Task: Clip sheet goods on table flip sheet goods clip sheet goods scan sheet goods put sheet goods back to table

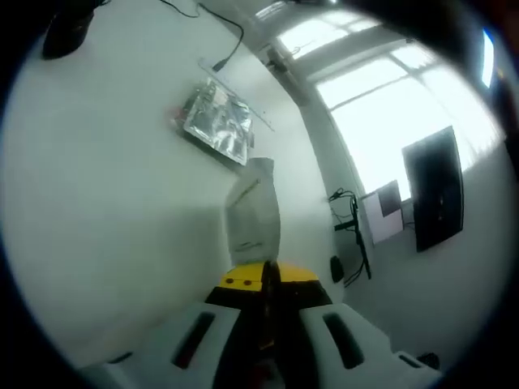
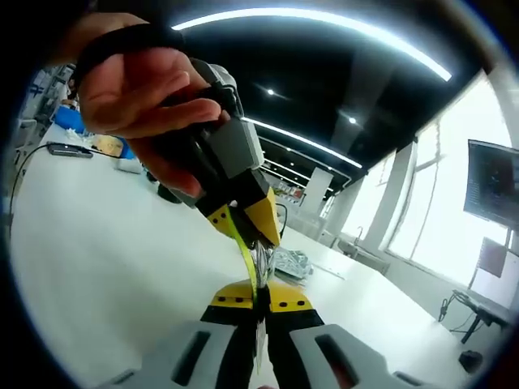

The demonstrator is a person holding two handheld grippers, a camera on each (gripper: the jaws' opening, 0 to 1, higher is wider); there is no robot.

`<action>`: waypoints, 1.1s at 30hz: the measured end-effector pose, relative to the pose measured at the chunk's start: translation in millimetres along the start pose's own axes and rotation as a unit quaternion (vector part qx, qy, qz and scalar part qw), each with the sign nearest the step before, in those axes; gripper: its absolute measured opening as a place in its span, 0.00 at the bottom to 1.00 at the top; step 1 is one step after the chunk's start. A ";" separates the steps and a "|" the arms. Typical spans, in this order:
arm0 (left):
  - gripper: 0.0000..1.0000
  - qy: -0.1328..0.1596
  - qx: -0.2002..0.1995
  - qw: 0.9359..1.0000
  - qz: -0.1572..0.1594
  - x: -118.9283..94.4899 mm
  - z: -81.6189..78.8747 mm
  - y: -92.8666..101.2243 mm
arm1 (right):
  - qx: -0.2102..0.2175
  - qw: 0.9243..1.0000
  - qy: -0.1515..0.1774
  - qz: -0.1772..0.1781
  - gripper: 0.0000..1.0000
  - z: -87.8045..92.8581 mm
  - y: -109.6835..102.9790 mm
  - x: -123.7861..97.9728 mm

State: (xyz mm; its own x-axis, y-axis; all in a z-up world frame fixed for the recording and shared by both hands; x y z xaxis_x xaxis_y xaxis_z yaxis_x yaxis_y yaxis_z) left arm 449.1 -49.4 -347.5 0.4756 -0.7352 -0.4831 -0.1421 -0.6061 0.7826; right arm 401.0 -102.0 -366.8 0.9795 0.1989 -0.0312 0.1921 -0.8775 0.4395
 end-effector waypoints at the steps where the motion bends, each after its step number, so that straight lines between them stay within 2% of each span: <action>1: 0.00 0.002 0.002 1.000 0.001 0.2 -0.6 0.1 | 0.002 1.000 -0.001 -0.001 0.00 1.0 0.4 -0.1; 6: 0.05 0.032 0.036 0.999 0.024 -0.2 -8.8 10.6 | 0.012 1.000 -0.001 0.005 0.00 1.6 3.5 -1.1; 17: 0.20 0.047 0.093 0.993 0.058 -6.9 -4.3 26.5 | 0.025 1.000 0.002 0.010 0.00 1.9 6.7 -3.6; 21: 0.21 0.055 0.104 0.991 0.062 -10.2 -4.6 28.3 | 0.029 0.999 0.003 0.013 0.00 2.1 7.7 -3.9; 23: 0.22 0.059 0.117 0.989 0.061 -11.8 -9.7 29.4 | 0.031 0.999 0.003 0.014 0.00 2.2 8.5 -4.0; 27: 0.23 0.067 0.143 0.986 0.060 -14.5 -10.0 30.6 | 0.040 0.999 0.003 0.017 0.00 2.6 9.7 -3.4; 33: 0.23 0.084 0.160 0.981 0.065 -19.1 -10.9 27.4 | 0.056 0.998 0.003 0.018 0.00 3.8 13.2 -4.0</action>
State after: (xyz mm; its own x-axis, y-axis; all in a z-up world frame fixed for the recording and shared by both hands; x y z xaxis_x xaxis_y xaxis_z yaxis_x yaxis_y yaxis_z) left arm 445.5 -48.6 -312.5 0.5677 -0.7685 -0.2952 -0.4631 -0.5946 0.6573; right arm 399.8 -116.0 -364.2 0.9857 0.1683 -0.0112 0.1622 -0.9273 0.3374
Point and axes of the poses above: the point that each gripper's makers call its tool centre point, and the gripper's own axes: x roughly forward along the fingers, y roughly to its right, z roughly out of its underside, the point moved 3 cm from there along -x, roughly backward along the fingers, and after that the axes turned 1 degree about x, right-handed, at the moved point
